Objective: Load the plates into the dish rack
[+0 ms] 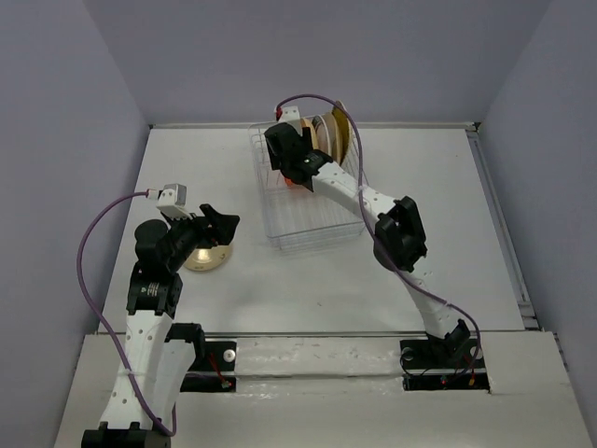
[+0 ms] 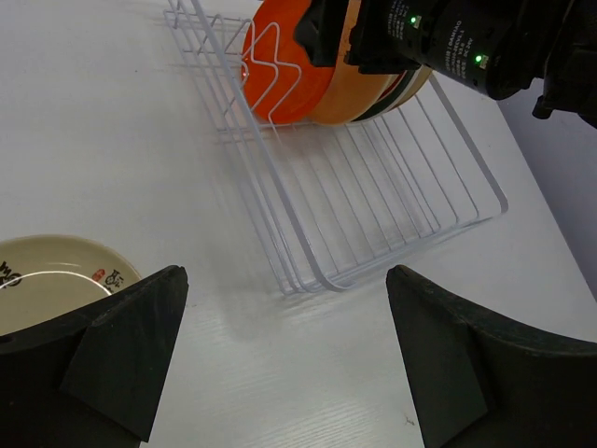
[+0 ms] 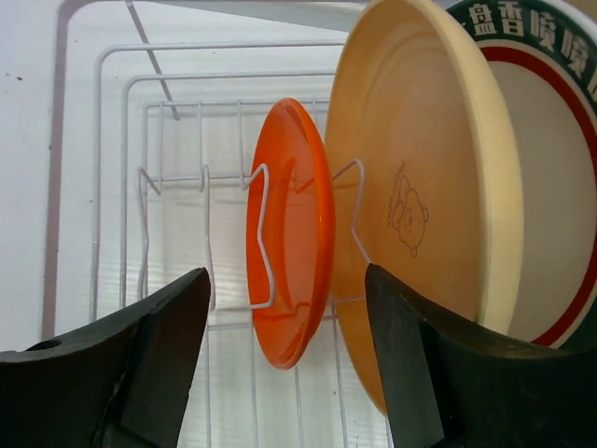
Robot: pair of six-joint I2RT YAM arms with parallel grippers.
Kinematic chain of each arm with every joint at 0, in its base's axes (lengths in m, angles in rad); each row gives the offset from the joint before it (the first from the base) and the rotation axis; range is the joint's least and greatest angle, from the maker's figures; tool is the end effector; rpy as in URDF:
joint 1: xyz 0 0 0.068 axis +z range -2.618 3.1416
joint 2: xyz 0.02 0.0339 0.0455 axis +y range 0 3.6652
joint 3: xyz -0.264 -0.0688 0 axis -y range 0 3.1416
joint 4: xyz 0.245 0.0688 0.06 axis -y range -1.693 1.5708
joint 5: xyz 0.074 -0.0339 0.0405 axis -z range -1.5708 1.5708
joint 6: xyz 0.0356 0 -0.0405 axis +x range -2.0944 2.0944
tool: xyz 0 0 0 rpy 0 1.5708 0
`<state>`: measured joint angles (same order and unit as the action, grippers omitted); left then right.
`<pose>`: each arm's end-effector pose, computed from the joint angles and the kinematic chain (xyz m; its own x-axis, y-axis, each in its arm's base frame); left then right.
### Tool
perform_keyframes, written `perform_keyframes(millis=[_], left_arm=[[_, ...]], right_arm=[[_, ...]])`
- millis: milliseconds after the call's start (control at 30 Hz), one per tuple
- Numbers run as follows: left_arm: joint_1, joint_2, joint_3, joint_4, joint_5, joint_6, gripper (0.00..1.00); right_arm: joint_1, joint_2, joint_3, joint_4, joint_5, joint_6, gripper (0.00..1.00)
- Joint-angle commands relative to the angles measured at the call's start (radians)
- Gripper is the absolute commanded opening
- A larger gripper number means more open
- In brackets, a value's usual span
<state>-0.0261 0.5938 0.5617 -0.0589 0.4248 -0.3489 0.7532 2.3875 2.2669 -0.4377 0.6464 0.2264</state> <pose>0.1536 -0.0187 0.3036 -0.2338 -0.3055 -0.9231 0.3769 0.8467 -0.3756 0.4157 0.3604 0.2701 -0.4155 -0.1439 -0.8981 -0.0821 0.9893 -0.1205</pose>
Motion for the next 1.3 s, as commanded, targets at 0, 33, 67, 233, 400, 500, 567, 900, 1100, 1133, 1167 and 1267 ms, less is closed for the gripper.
perform_keyframes(millis=[0, 33, 67, 233, 400, 500, 567, 900, 1100, 1133, 1167, 1267], left_arm=[[0.003, 0.004, 0.044, 0.025, 0.002, 0.011, 0.99], [0.005, 0.003, 0.043, 0.025, 0.000, 0.011, 0.99], [0.006, 0.003, 0.044, 0.025, -0.001, 0.011, 0.99], [0.018, -0.014, 0.044, 0.022, -0.026, 0.010, 0.99], [0.061, -0.014, 0.053, -0.025, -0.155, 0.005, 0.99], [0.074, 0.000, 0.056, -0.056, -0.236, -0.013, 0.99], [0.081, 0.020, 0.058, -0.077, -0.297, -0.031, 0.99], [0.181, 0.224, -0.011, -0.082, -0.382, -0.189, 0.95], [0.273, 0.337, -0.068, -0.084, -0.463, -0.327, 0.78], [0.275, 0.360, -0.069, -0.091, -0.480, -0.338, 0.77], [0.275, 0.366, -0.071, -0.097, -0.507, -0.347, 0.77], [0.276, 0.374, -0.101, -0.081, -0.540, -0.383, 0.75]], right_arm=[[-0.022, -0.187, -0.027, 0.048, -0.110, 0.031, 0.73], [-0.022, -0.226, -0.061, 0.057, -0.151, 0.048, 0.73], [-0.009, -0.314, -0.166, 0.073, -0.189, 0.066, 0.73], [0.098, -0.598, -0.632, 0.368, -0.411, 0.226, 0.69], [0.248, -0.688, -0.880, 0.505, -0.476, 0.402, 0.51], [0.316, -0.683, -0.908, 0.536, -0.472, 0.422, 0.44], [0.366, -0.682, -0.914, 0.534, -0.449, 0.412, 0.38], [0.377, -1.009, -1.200, 0.536, -0.375, 0.390, 0.46], [0.377, -1.188, -1.313, 0.542, -0.346, 0.363, 0.47], [0.377, -1.236, -1.336, 0.541, -0.344, 0.358, 0.48], [0.377, -1.260, -1.345, 0.541, -0.344, 0.357, 0.48], [0.377, -1.326, -1.366, 0.541, -0.341, 0.338, 0.48]])
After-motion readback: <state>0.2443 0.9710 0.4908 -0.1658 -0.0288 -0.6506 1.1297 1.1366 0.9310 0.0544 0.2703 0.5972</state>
